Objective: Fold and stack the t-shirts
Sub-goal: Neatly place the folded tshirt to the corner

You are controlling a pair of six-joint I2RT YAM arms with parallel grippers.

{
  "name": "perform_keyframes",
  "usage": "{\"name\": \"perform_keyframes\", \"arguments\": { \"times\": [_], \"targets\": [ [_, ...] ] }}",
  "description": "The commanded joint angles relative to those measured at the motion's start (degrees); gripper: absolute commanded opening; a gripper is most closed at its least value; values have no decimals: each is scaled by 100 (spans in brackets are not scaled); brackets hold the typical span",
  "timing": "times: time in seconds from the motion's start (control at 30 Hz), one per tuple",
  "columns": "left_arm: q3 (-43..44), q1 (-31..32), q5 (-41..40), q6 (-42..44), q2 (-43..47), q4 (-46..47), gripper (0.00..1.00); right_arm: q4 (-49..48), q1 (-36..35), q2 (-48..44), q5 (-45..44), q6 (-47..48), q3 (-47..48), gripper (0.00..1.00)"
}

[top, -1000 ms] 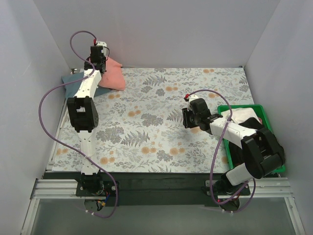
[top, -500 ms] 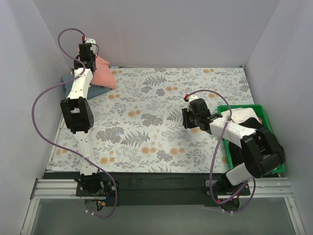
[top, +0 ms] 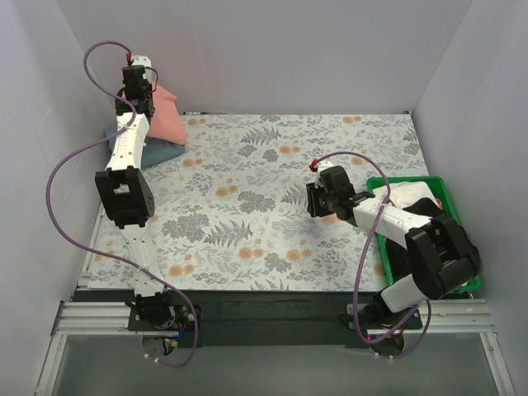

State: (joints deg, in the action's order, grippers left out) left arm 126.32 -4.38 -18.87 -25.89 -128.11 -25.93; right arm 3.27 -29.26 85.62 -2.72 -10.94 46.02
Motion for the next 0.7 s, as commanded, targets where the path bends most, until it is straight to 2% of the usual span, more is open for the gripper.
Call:
{"name": "perform_keyframes", "arguments": {
  "times": [0.0,0.33,0.67],
  "targets": [
    [-20,-177,-117,-30,744,317,0,-98,16,60,87,13,100,41],
    [-388,-353,-29,-135,744,335,0,-98,25,104,131,13,118,41],
    [-486,-660,-195,-206,384,352,0,-90,16,112,131,22,109,41]
  ]
}}
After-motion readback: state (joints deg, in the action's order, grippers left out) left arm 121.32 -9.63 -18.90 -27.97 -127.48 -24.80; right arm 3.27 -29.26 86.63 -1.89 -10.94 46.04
